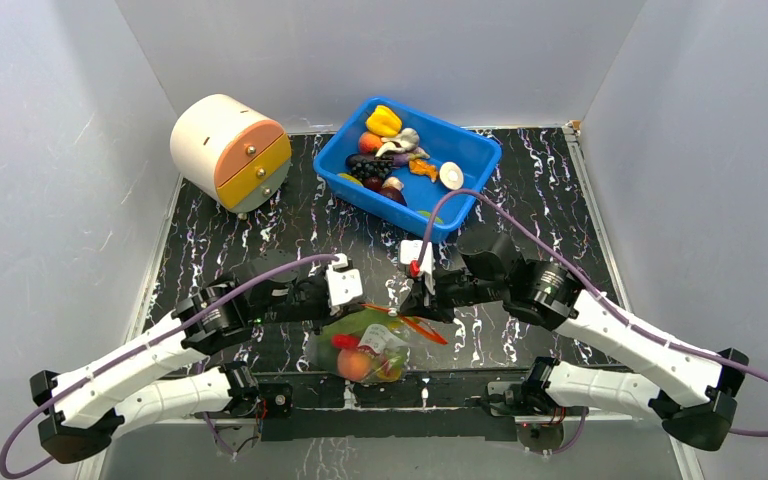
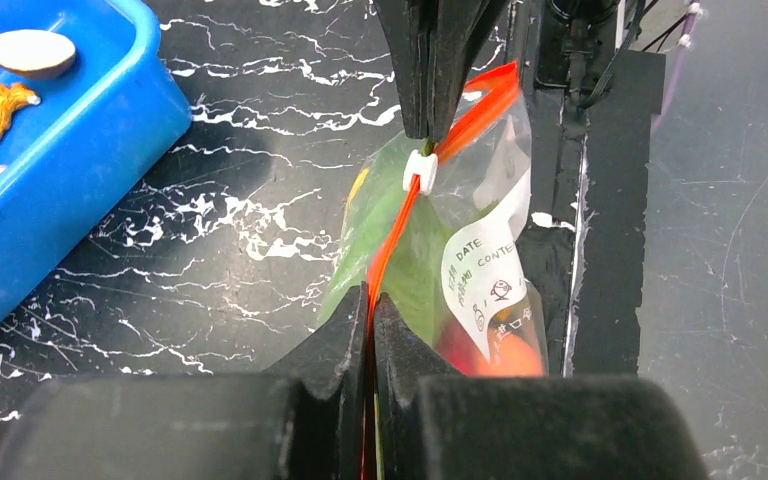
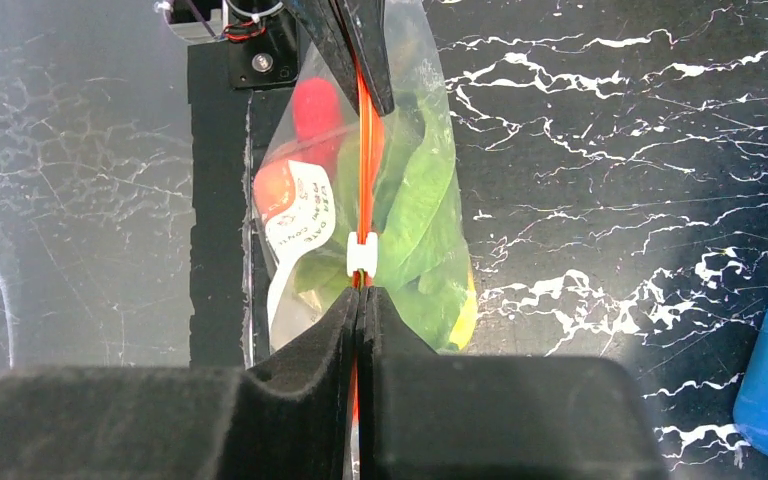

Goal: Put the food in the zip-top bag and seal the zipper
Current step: Zip the zipper food storage bag at the center of the board.

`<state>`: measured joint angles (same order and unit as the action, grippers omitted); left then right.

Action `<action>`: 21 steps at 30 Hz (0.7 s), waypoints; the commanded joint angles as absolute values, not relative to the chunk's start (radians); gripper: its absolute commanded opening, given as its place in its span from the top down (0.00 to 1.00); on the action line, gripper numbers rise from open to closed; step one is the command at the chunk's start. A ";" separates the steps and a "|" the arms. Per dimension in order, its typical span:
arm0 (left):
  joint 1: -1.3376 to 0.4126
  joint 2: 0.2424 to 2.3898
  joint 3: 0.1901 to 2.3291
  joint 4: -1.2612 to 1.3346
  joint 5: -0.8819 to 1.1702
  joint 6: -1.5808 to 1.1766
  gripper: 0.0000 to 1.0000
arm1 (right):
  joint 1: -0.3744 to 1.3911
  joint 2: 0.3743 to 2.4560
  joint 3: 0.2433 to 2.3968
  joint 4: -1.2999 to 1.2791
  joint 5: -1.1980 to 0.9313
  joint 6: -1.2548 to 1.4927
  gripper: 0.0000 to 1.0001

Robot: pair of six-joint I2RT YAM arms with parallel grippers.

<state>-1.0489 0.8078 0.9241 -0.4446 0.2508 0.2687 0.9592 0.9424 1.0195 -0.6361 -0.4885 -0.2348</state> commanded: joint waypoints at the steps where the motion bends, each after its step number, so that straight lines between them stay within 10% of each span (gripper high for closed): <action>1: -1.043 0.749 0.924 -0.401 0.248 0.249 1.00 | 0.957 0.915 1.046 -0.609 -0.494 -0.253 1.00; 10: -1.044 0.740 0.884 -0.333 0.271 0.223 1.00 | 0.957 0.883 1.018 -0.596 -0.502 -0.236 0.59; 21: -1.043 0.735 0.865 -0.303 0.281 0.216 1.00 | 0.956 0.925 1.008 -0.573 -0.505 -0.249 0.51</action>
